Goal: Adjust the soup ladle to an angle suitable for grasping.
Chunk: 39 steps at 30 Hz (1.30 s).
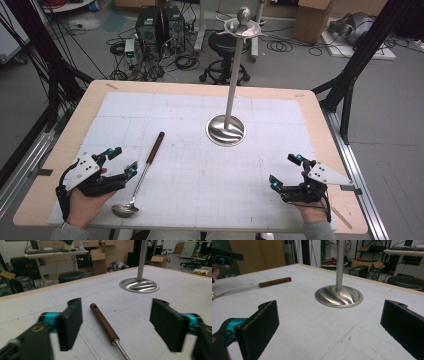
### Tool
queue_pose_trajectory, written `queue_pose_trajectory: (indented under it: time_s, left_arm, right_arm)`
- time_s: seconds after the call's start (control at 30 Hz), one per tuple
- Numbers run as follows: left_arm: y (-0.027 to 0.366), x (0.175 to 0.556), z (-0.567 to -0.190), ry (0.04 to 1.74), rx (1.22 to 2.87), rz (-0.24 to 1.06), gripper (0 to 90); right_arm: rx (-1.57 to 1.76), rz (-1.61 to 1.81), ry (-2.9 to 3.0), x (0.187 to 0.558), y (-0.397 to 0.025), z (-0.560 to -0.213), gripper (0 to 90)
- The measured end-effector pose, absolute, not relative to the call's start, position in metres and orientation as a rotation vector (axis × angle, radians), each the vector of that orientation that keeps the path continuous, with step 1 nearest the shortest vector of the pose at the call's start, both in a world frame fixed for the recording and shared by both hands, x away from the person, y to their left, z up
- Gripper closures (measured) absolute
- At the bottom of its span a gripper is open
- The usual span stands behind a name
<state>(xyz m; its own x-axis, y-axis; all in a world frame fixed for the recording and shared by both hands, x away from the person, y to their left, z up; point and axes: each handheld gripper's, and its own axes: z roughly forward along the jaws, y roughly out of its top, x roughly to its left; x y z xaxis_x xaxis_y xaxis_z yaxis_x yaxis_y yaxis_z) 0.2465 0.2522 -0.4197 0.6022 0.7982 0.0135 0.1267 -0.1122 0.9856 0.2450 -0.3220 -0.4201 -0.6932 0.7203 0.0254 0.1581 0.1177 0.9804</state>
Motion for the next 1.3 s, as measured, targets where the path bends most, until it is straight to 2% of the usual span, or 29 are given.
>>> queue_pose_trajectory:
  time_s: [0.2, 0.23, 0.27, 0.3, 0.37, 0.5, 0.87, 1.3]
  left_arm:
    - [0.251, 0.246, -0.419, 0.799, 1.618, 0.712, 64.3]
    - [0.251, 0.246, -0.419, 0.795, 1.619, 0.718, 64.3]
    - [0.251, 0.246, -0.418, 0.794, 1.627, 0.724, 68.1]
    - [0.25, 0.247, -0.418, 0.79, 1.643, 0.736, 75.5]
    - [0.25, 0.248, -0.417, 0.789, 1.656, 0.738, 82.7]
    - [0.249, 0.251, -0.416, 0.783, 1.672, 0.711, 89.0]
    - [0.247, 0.27, -0.419, 0.844, 1.744, 0.681, 89.7]
    - [0.245, 0.29, -0.431, 0.978, 1.819, 0.57, 89.7]
  right_arm:
    - [0.843, 1.594, 1.97, 0.245, -0.319, -0.421, 0.7]
    - [0.841, 1.594, 1.971, 0.245, -0.319, -0.421, 0.7]
    - [0.841, 1.594, 1.97, 0.245, -0.319, -0.421, 0.6]
    - [0.842, 1.597, 1.971, 0.245, -0.319, -0.422, 0.7]
    - [0.843, 1.597, 1.973, 0.246, -0.319, -0.422, 0.6]
    - [0.834, 1.602, 1.99, 0.247, -0.315, -0.423, 0.7]
    - [0.805, 1.603, 2.024, 0.248, -0.31, -0.424, 0.6]
    - [0.809, 1.608, 2.016, 0.247, -0.311, -0.423, 0.6]
